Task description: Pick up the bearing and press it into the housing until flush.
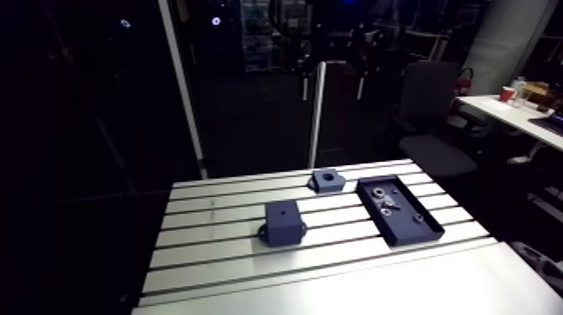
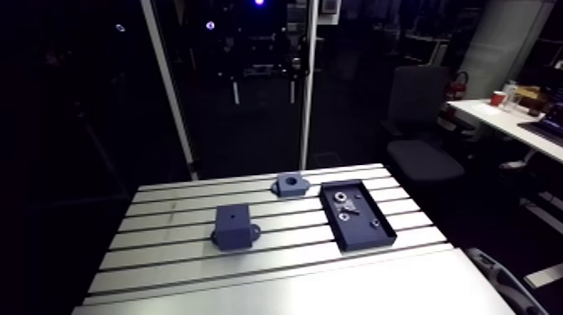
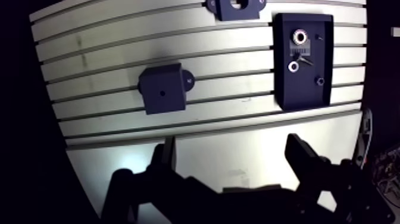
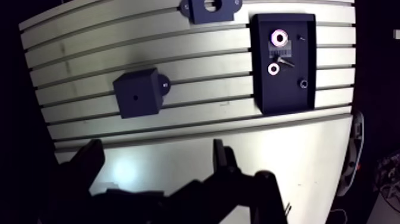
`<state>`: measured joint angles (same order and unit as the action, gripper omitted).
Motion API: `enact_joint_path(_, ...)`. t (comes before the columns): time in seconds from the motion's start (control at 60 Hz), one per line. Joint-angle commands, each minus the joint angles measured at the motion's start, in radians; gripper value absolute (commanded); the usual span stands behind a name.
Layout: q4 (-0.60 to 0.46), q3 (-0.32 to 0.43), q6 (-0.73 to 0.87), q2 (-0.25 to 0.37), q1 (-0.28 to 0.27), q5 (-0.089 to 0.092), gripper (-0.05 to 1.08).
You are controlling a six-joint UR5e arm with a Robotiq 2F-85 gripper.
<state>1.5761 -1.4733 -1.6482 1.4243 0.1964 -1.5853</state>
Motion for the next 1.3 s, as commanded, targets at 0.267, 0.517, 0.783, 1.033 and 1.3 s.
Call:
enact_joint_path(0.267,-0.043,0.020,0.003,0.008,-0.057,-0.020,0.01)
enact_joint_path(0.517,-0.043,0.020,0.003,0.006,-0.055,-0.021,0.01)
enact_joint_path(0.783,-0.036,0.018,-0.002,0.006,-0.054,-0.032,0.01)
enact_joint_path(1.033,-0.034,0.025,-0.026,-0.003,-0.042,-0.056,0.00)
enact_joint_path(1.3,0.016,0.015,-0.151,-0.023,0.054,-0.094,0.00)
